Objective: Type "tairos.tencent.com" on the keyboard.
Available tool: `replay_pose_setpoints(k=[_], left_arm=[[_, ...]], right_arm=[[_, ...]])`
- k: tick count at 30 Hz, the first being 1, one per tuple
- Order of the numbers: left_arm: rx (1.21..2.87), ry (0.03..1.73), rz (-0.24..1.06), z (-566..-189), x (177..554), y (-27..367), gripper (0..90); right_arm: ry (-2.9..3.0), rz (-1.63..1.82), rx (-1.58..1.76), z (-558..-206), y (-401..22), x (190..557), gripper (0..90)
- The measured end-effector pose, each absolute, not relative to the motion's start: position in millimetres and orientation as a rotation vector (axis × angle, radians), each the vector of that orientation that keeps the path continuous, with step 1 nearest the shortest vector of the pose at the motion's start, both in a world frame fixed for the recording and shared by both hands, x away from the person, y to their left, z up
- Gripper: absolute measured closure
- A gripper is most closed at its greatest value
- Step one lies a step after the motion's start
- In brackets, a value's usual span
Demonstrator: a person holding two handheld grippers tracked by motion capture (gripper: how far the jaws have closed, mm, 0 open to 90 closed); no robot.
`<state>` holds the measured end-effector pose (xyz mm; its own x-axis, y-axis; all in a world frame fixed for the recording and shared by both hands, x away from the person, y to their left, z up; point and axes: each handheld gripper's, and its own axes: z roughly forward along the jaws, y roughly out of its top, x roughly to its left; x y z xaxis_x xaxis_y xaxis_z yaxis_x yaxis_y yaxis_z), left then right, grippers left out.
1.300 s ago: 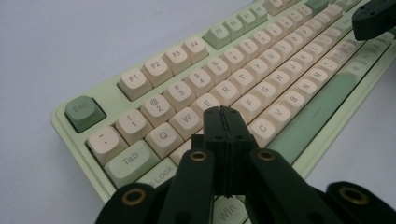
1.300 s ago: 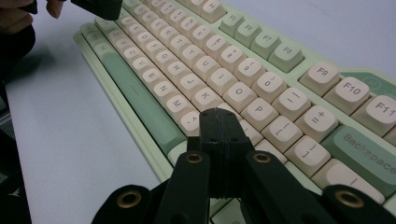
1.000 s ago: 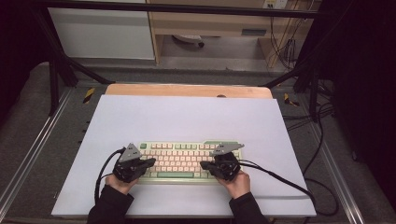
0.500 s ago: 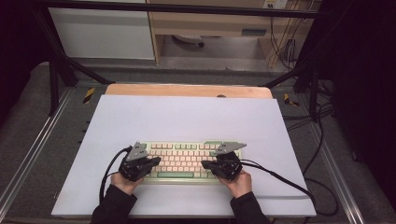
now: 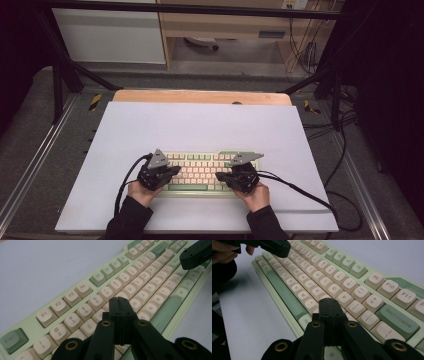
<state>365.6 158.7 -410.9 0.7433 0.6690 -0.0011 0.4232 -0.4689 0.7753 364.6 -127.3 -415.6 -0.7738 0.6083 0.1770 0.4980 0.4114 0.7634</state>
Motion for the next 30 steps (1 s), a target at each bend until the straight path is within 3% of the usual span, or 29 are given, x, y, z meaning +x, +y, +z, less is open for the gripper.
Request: replay_pose_setpoints(k=[30], left_arm=[[2.157, 0.842, 0.385, -428.1, 379.9, 141.0, 90.0]], right_arm=[[2.533, 1.293, 0.993, -416.4, -127.1, 365.0, 90.0]])
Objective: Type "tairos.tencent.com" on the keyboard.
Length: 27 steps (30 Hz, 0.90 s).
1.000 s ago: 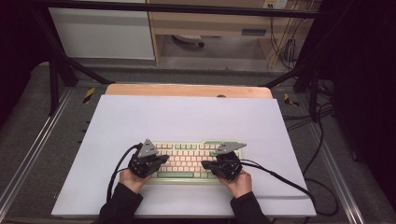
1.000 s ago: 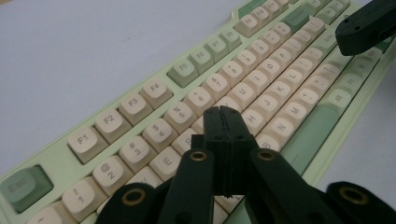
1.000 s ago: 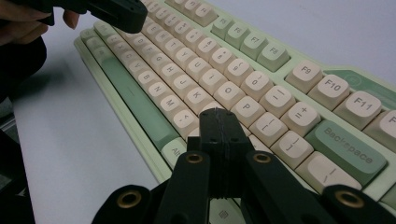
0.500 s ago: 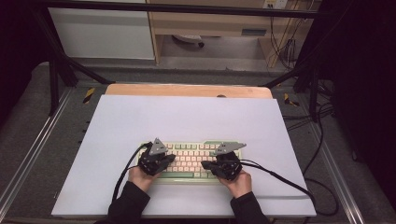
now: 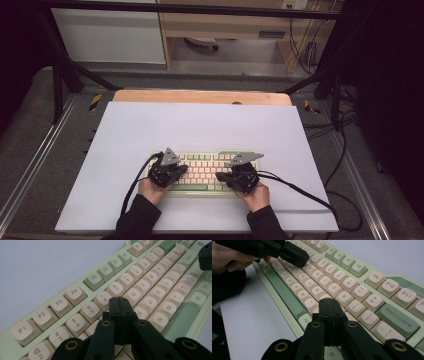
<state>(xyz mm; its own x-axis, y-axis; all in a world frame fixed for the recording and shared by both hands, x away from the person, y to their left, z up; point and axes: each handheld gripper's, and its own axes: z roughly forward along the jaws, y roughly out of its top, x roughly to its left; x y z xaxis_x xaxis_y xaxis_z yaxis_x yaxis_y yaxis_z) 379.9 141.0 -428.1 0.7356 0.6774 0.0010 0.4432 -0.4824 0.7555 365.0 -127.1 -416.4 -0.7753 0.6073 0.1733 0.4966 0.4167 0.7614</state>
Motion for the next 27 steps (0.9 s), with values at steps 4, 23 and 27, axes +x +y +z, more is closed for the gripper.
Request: replay_pose_setpoints(k=[4, 23, 27], left_arm=[[2.159, 0.848, 0.38, -429.6, 380.8, 141.6, 90.0], [2.122, 0.829, 0.367, -418.5, 369.5, 154.2, 90.0], [2.114, 0.831, 0.365, -417.0, 365.9, 159.8, 90.0]], right_arm=[[2.537, 1.289, 0.992, -416.8, -126.9, 365.0, 90.0], [2.533, 1.283, 0.999, -415.7, -127.7, 364.4, 90.0], [2.533, 1.285, 0.994, -416.2, -127.5, 364.7, 90.0]])
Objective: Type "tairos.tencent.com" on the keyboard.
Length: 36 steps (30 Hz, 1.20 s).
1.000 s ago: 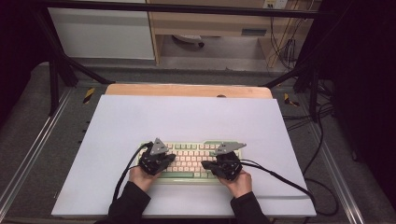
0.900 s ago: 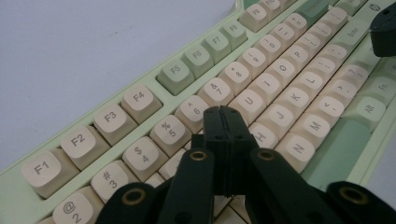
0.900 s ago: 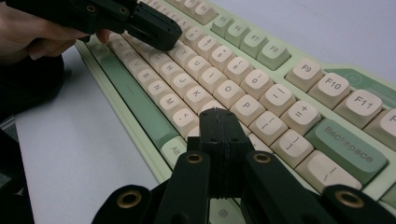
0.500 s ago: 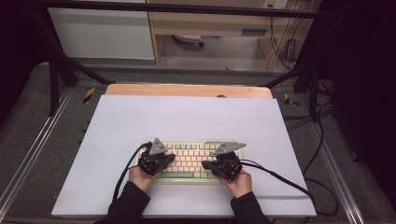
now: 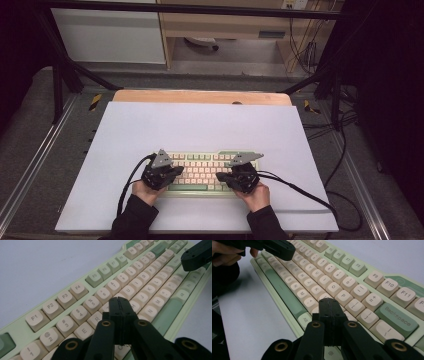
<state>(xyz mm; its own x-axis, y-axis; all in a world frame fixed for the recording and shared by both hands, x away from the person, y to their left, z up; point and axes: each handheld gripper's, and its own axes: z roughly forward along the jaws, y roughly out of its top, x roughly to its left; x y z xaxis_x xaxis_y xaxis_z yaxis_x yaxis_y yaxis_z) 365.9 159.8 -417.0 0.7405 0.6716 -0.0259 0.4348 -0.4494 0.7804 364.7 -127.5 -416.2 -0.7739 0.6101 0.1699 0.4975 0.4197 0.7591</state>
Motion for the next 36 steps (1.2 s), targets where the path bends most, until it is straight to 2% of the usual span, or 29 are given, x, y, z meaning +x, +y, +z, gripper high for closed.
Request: replay_pose_setpoints(k=[36], left_arm=[[2.115, 0.929, 0.399, -426.8, 378.2, 180.8, 90.0]], right_arm=[[2.542, 1.276, 0.992, -417.7, -126.9, 364.7, 90.0]])
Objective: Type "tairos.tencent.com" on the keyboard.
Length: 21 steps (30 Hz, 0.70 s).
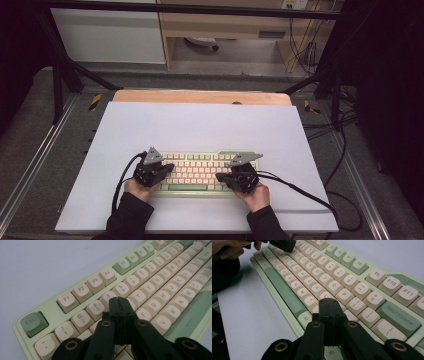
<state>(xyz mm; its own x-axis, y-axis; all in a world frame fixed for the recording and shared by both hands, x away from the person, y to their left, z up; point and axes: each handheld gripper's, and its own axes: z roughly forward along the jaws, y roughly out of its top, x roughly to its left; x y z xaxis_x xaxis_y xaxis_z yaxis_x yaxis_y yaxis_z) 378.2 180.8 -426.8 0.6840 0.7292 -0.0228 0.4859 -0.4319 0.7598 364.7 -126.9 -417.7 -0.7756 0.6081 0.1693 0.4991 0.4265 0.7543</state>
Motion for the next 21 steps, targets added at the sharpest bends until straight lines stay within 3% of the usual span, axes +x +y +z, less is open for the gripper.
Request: replay_pose_setpoints(k=[21], left_arm=[[2.113, 0.915, 0.383, -425.8, 376.2, 179.5, 90.0]], right_arm=[[2.543, 1.276, 0.988, -416.9, -127.4, 364.7, 90.0]])
